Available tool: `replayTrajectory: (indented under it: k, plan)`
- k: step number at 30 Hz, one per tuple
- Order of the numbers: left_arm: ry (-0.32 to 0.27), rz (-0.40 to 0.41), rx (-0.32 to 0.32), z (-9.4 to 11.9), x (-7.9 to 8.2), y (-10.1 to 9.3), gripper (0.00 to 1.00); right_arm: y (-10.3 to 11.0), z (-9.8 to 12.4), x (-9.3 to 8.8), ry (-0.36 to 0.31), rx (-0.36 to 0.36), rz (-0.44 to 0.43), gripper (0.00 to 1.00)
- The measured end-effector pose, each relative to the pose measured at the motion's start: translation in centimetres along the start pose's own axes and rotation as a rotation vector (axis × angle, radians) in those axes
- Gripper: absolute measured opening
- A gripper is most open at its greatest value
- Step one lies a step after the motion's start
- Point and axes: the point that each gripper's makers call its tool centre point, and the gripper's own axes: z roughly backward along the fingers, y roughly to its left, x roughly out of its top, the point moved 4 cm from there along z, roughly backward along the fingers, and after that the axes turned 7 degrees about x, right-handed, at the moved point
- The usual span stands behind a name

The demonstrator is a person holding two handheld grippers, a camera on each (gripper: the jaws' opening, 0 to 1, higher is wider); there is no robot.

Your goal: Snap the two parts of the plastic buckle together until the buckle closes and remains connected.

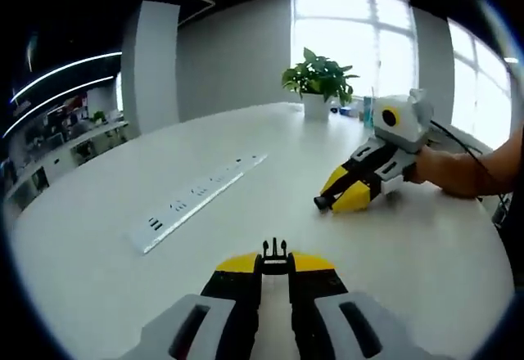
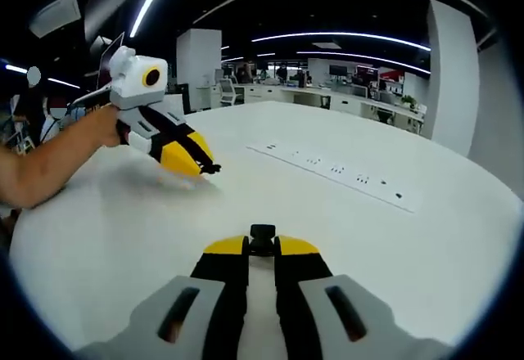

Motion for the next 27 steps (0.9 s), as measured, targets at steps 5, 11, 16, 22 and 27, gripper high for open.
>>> replayTrajectory:
  k: [5,11,16,22,27]
  plan:
    - [0.007,0.046,0.071,0.2,-0.7,0.6,0.11,0.0,0.2,0.2,-0.011,-0.011,-0.005,0.10]
    - [0.028,0.074,0.109,0.2,-1.5,0.7,0.11,-0.5,0.4,0.3,-0.040,-0.040,-0.008,0.10]
    - [0.038,0.033,0.092,0.2,-1.9,-0.4,0.10,-0.6,0.6,0.5,-0.048,-0.045,0.000,0.10]
    - [0.063,0.037,0.104,0.7,-2.4,-1.2,0.10,-0.2,0.7,0.3,-0.043,-0.048,0.004,0.10]
    - [0.062,0.032,0.154,1.4,-2.9,-1.5,0.10,0.0,0.9,0.4,-0.047,-0.064,0.015,0.10]
